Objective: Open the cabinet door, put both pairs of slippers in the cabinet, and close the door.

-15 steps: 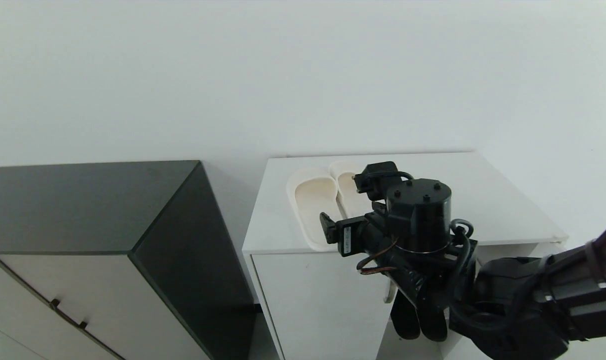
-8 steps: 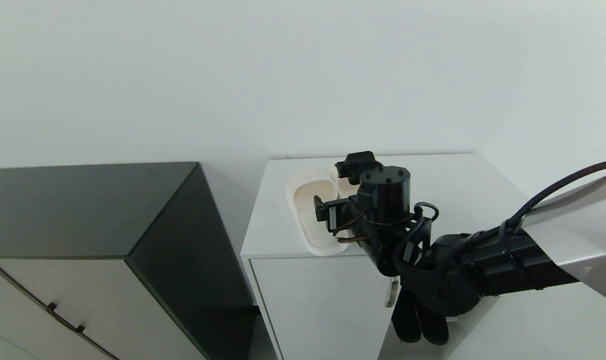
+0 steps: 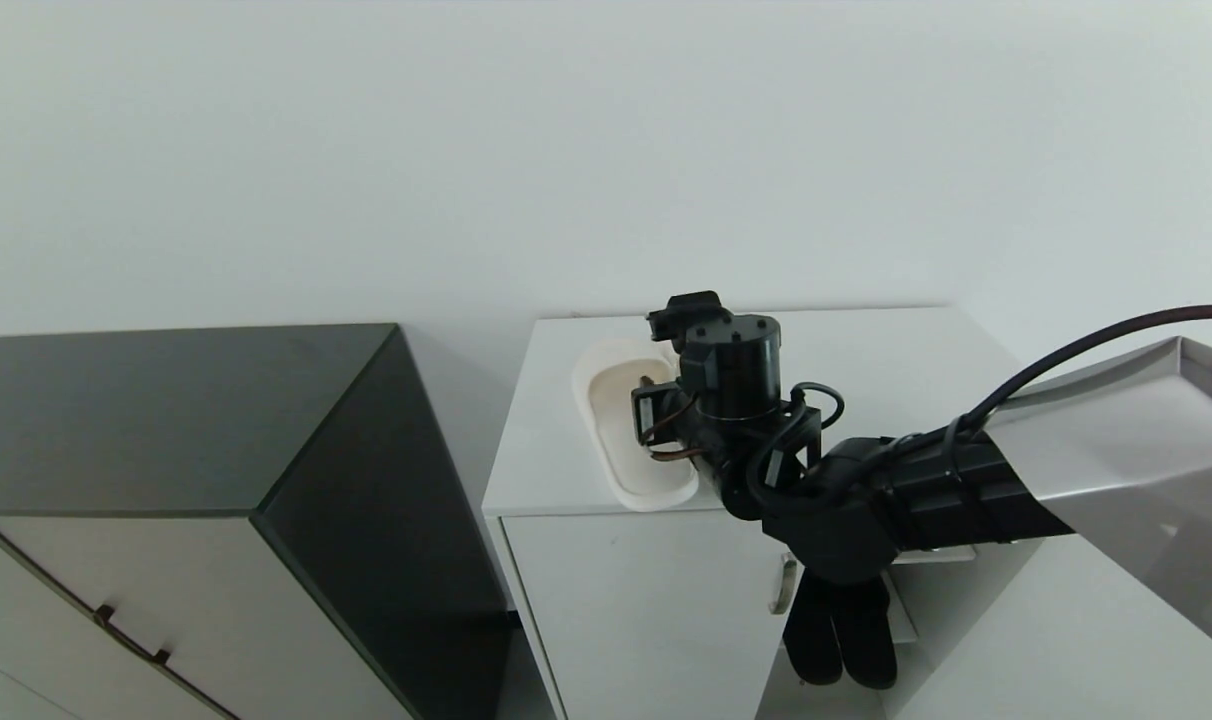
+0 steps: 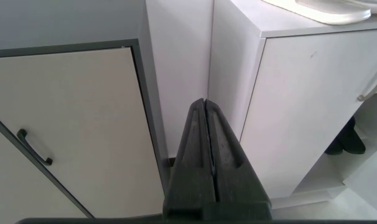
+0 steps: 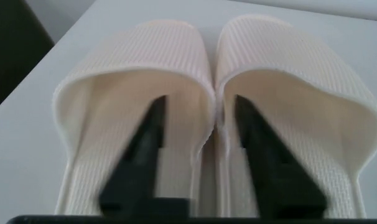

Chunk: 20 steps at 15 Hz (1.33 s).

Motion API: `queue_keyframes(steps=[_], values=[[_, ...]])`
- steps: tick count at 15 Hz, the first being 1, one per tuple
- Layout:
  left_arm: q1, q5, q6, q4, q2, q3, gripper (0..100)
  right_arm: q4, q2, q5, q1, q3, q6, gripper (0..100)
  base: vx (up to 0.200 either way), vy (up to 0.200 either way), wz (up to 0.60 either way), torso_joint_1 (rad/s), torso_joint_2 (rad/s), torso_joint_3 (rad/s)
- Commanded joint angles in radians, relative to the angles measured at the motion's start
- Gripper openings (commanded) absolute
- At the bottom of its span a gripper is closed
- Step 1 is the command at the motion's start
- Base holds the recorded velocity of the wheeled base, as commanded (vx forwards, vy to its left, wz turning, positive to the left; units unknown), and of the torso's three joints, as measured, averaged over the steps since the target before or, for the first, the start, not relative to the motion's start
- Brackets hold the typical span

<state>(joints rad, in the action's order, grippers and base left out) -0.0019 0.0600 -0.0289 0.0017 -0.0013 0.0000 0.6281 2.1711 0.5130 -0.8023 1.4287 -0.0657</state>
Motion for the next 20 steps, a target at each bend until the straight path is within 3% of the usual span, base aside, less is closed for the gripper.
queue_keyframes(steps=[1,8,12,16,20], values=[[0.000,0.000,0.000,0.001,0.001,0.000,0,-0.010,0.016,-0.001,0.000,0.018,0.001,0,0.000,0.000,0.00,0.000,0.00,0.000],[0.000,0.000,0.000,0.000,0.001,0.000,0,-0.016,-0.060,0.001,-0.005,-0.004,0.023,0,0.000,0.000,0.00,0.000,0.00,0.000],[0.000,0.000,0.000,0.000,0.001,0.000,0,-0.016,-0.257,-0.004,-0.040,-0.183,0.021,0,0.000,0.000,0.00,0.000,0.00,0.000],[0.000,0.000,0.000,0.000,0.001,0.000,0,-0.007,-0.428,-0.042,-0.120,-0.442,0.011,0,0.000,0.000,0.00,0.000,0.00,0.000],[0.000,0.000,0.000,0.000,0.001,0.000,0,-0.008,-0.482,-0.067,-0.152,-0.493,-0.032,0,0.000,0.000,0.00,0.000,0.00,0.000]])
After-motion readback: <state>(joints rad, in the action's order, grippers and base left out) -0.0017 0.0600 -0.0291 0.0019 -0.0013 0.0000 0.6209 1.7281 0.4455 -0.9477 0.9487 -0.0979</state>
